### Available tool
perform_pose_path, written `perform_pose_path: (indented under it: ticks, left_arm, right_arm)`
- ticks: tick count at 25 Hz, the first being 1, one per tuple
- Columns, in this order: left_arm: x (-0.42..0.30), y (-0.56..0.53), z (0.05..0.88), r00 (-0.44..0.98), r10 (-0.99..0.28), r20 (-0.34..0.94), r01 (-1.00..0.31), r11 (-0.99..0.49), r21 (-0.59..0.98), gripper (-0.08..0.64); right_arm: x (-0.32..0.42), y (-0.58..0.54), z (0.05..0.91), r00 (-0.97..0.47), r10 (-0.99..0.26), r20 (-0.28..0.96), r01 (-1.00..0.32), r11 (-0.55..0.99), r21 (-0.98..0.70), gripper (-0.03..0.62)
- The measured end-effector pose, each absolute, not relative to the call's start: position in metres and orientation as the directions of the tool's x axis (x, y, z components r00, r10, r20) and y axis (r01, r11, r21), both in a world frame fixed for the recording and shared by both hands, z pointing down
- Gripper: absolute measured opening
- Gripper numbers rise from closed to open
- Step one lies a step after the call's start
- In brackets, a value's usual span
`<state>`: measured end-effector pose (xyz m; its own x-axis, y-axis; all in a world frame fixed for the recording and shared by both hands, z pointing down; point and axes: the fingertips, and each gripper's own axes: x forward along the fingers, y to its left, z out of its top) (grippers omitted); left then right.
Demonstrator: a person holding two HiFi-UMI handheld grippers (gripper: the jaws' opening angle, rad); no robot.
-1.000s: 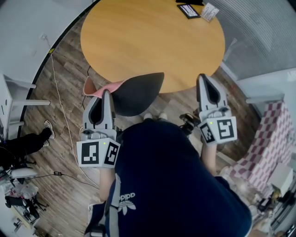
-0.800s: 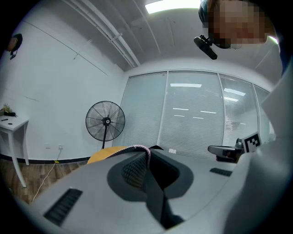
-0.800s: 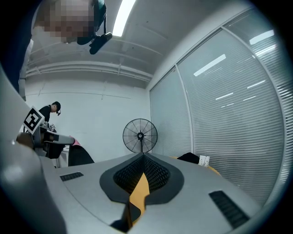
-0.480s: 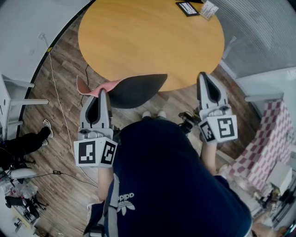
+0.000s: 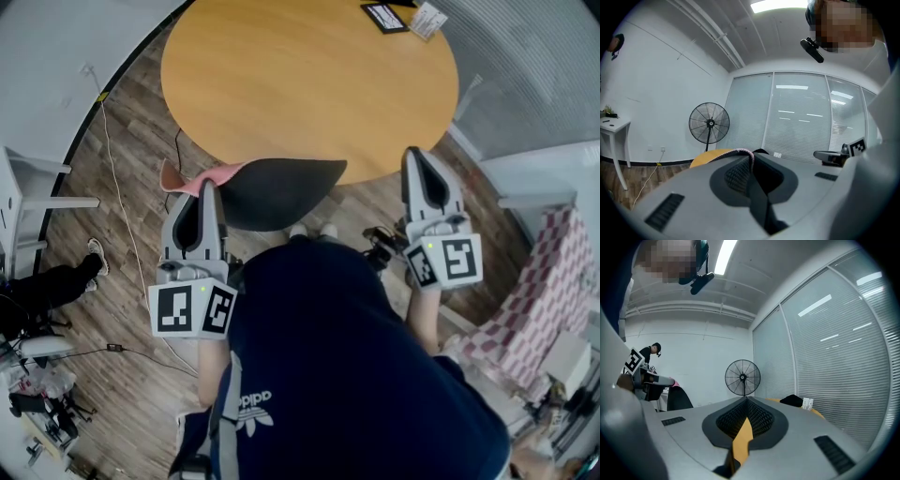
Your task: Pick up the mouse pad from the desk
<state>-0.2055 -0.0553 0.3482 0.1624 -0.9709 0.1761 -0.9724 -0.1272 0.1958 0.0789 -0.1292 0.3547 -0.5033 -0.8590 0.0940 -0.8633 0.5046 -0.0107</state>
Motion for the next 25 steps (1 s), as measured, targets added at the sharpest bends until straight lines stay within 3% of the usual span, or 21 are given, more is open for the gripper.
perform_pose_path:
  ticks: [25]
  left_arm:
    - [-0.2135, -0.0515, 0.3518, 0.129, -0.974, 0.186, -0.973, -0.088, 0.213, 0.018]
  right_arm:
    - [0.0814, -0.1293, 0.3525, -0.501, -0.86, 0.1, -0.861, 0.507, 0.049, 0.002]
